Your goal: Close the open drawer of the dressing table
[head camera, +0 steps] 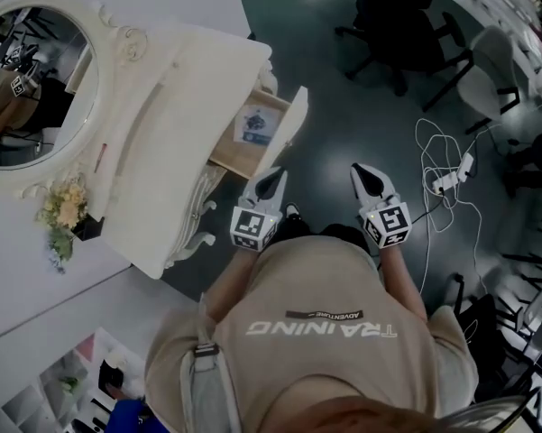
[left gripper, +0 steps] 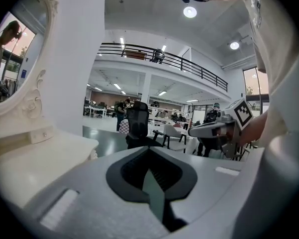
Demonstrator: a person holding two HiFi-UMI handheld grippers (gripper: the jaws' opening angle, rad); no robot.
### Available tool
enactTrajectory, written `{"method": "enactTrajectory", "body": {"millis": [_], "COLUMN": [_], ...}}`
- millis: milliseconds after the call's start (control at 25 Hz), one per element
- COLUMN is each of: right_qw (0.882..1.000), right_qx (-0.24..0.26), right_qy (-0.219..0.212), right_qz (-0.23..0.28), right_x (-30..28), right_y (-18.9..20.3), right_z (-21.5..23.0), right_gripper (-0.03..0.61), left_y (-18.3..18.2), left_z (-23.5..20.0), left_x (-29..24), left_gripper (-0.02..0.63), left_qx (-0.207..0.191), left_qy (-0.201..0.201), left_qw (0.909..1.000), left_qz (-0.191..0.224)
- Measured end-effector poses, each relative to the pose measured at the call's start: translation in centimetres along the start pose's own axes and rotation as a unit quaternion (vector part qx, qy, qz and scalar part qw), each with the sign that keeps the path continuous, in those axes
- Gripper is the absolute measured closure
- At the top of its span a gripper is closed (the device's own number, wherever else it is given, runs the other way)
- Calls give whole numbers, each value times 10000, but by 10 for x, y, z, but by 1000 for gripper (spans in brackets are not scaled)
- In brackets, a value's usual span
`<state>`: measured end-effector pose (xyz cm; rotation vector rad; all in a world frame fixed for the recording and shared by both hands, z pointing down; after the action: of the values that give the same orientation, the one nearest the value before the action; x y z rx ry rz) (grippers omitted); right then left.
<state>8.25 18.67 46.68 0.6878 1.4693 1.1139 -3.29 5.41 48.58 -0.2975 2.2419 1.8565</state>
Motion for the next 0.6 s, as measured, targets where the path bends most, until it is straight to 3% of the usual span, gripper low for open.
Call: {"method": "enactTrajectory", "body": {"millis": [320, 520, 600], "right_qw": [9965, 9878, 9800], "right_qx": [-5, 181, 295], "right_qy": [-830, -1542, -1967], "right_qz": [-43, -110, -97], "right_x": [-101, -154, -188], "right_y": [1, -1, 10], "right_z": [6, 18, 22], "right_gripper": [574, 574, 574], "left_y": [22, 27, 42], "left_z": [-68, -94, -112], "left_x": [-16, -33, -42], "left_gripper": [614, 614, 614], "left_qx": [183, 296, 340], "left_qy": [-699, -1348, -1792], "left_qw": [9973, 9902, 9829], "left_qz": [-132, -209, -249]}}
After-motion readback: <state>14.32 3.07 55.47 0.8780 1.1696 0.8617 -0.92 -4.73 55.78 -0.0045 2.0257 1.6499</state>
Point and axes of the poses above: the fingertips, and each gripper's own axes: x backward along the fingers, z to its right, y out of its underside, the point moved 1 cm from there along x, backward along the fingers, and after that the axes turned 4 degrees about -z, right-handed, at the moved point
